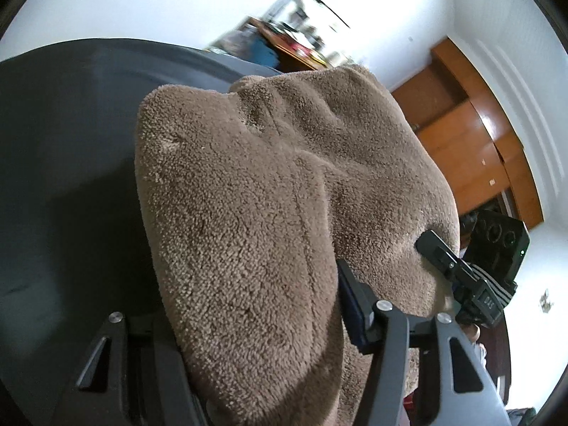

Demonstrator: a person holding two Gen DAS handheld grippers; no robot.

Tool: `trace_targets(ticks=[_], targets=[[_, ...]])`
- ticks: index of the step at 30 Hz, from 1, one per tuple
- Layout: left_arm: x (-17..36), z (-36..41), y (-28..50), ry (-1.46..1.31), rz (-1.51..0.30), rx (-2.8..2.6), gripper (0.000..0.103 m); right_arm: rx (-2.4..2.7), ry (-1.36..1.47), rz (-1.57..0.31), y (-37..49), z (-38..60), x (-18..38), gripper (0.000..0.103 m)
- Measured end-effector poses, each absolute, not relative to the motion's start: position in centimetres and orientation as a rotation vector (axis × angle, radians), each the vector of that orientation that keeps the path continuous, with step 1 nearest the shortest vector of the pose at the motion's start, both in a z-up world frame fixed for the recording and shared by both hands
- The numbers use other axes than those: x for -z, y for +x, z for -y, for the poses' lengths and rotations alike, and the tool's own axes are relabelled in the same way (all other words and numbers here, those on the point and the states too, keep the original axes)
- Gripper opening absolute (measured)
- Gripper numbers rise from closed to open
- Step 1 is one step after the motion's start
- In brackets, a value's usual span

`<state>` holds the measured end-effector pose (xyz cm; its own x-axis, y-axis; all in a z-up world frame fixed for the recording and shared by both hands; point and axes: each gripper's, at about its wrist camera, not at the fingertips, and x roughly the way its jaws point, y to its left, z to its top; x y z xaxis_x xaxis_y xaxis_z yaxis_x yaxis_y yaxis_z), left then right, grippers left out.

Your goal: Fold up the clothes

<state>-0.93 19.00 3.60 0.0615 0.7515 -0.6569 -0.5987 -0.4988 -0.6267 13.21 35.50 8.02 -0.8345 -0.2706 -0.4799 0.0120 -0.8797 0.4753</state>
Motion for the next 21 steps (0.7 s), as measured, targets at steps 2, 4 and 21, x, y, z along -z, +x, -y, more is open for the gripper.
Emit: trace_targets(ticks=[2,4,21], targets=[[-3.5,-22.7,-0.2,-1.295,0.156,-1.615,0.063,2.834,0.822,0.73,15.1,-38.2,-8.1,0.053],[-3.3,-26.6,0.6,-1.295,0.137,-1.579,0.063,2.883,0.812,0.761,17.1,-40.9,-8.3,0.053],[0.6,-40.5,1.5,-1.367,0.053,-1.545,0.077,2.956,0.867,1.059,22.8,-56.7,-3.3,0.058]])
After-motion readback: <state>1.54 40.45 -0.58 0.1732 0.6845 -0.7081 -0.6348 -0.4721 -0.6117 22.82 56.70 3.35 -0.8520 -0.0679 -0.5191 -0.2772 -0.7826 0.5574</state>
